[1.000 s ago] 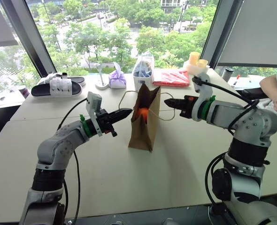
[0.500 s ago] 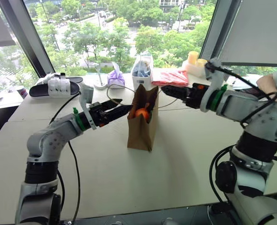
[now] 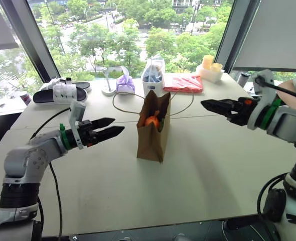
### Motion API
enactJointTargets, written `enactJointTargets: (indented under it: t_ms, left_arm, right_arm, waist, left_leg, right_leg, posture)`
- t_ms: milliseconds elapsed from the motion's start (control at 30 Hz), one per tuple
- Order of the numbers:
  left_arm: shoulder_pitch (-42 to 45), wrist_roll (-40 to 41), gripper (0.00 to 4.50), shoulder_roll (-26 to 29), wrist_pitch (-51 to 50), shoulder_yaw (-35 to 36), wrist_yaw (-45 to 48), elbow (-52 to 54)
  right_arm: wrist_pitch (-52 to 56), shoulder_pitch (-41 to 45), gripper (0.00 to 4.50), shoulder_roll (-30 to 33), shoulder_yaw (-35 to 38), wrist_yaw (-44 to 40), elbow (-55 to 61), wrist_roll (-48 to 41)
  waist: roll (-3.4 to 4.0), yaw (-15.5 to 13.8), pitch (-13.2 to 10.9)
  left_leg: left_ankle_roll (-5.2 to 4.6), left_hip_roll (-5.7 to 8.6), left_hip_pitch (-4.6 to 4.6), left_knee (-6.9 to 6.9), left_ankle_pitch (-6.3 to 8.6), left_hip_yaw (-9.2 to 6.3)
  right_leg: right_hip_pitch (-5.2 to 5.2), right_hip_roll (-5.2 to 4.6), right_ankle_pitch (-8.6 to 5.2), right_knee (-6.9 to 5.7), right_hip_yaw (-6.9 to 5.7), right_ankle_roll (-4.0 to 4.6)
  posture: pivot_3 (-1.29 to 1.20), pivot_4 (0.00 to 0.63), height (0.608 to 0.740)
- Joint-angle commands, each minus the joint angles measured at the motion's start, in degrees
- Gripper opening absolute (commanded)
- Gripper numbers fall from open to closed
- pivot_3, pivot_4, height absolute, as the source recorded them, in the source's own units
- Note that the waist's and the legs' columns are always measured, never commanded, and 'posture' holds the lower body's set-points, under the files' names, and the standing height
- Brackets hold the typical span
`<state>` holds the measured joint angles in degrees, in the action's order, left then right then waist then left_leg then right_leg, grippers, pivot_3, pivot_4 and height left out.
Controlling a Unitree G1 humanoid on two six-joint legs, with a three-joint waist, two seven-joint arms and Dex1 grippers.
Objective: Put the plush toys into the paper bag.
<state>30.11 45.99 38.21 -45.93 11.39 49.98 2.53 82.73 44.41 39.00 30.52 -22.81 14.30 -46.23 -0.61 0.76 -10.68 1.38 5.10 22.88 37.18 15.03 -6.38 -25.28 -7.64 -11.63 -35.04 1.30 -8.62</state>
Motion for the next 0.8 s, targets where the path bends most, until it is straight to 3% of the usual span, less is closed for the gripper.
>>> enactJointTargets:
  t_ms: [33, 233, 300, 333, 567, 700, 800]
  left_arm:
    - [-0.59, -1.82, 4.44, -1.56, 2.92, -1.76, 1.03, 1.36]
    - [0.34, -5.42, 4.44, -6.56, 6.40, -6.99, 0.10, 4.23]
    - [1.49, -7.00, 4.50, -8.29, 7.31, -9.41, -0.14, 4.77]
    - [1.63, -7.40, 4.50, -8.60, 7.49, -10.01, -0.02, 4.99]
    - [-0.78, -8.70, 4.50, -7.36, 6.68, -11.43, -0.17, 9.79]
    - [-0.40, -7.10, 4.50, -7.58, 4.58, -11.24, -1.21, 13.04]
    - [-1.03, -10.87, 4.50, -7.54, 7.11, -13.59, -1.50, 12.34]
  right_arm:
    - [-10.17, -6.59, 4.50, 2.96, -6.82, -3.21, 2.28, 5.05]
    - [-26.19, -10.32, 4.50, -1.05, -19.19, -8.59, -3.24, 11.73]
    - [-31.63, -9.06, 3.99, -3.30, -23.77, -10.01, -8.68, 15.31]
    - [-33.15, -8.54, 3.69, -4.01, -24.80, -10.37, -10.36, 16.30]
    - [-35.51, -7.46, 0.10, -8.08, -29.72, -13.37, -7.08, 16.10]
    - [-32.25, -6.16, 0.03, -10.56, -30.41, -12.35, -2.47, 13.91]
    - [-31.34, -5.93, 0.03, -12.69, -33.07, -12.15, -0.66, 14.17]
  waist:
    - [-0.01, -0.06, 0.00]
    - [-0.02, 0.27, 0.00]
    - [-0.03, 0.23, -0.01]
    - [-0.03, 0.21, -0.01]
    - [-0.03, 0.08, -0.01]
    - [-0.03, -0.03, -0.01]
    - [-0.03, -0.05, -0.01]
  left_leg:
    - [0.00, -0.01, -0.02, 0.01, 0.00, 0.01]
    - [0.01, -0.03, -0.11, 0.03, 0.00, 0.09]
    - [0.01, -0.03, -0.21, 0.02, -0.01, 0.09]
    - [0.01, -0.03, -0.24, 0.02, -0.01, 0.09]
    - [0.02, -0.03, -0.27, -0.07, 0.00, -0.10]
    - [0.02, -0.03, -0.26, -0.05, 0.00, -0.16]
    - [0.02, -0.03, -0.27, -0.03, 0.00, -0.18]
  right_leg:
    - [0.02, 0.00, 0.00, -0.01, 0.00, 0.00]
    - [0.09, 0.00, 0.00, 0.01, 0.04, 0.00]
    - [0.17, 0.00, 0.00, 0.00, 0.02, 0.00]
    - [0.21, 0.00, 0.00, 0.01, 0.02, 0.00]
    - [0.17, -0.01, 0.00, 0.02, 0.04, 0.00]
    - [0.18, -0.01, 0.00, 0.03, 0.03, 0.00]
    - [0.21, -0.01, 0.00, 0.03, 0.03, 0.00]
  posture:
    - [0.00, 0.150, 0.740]
    - [0.00, 0.150, 0.740]
    - [0.00, 0.150, 0.740]
    - [0.00, 0.150, 0.740]
    - [0.00, 0.150, 0.740]
    - [0.00, 0.150, 0.740]
    - [0.00, 0.150, 0.740]
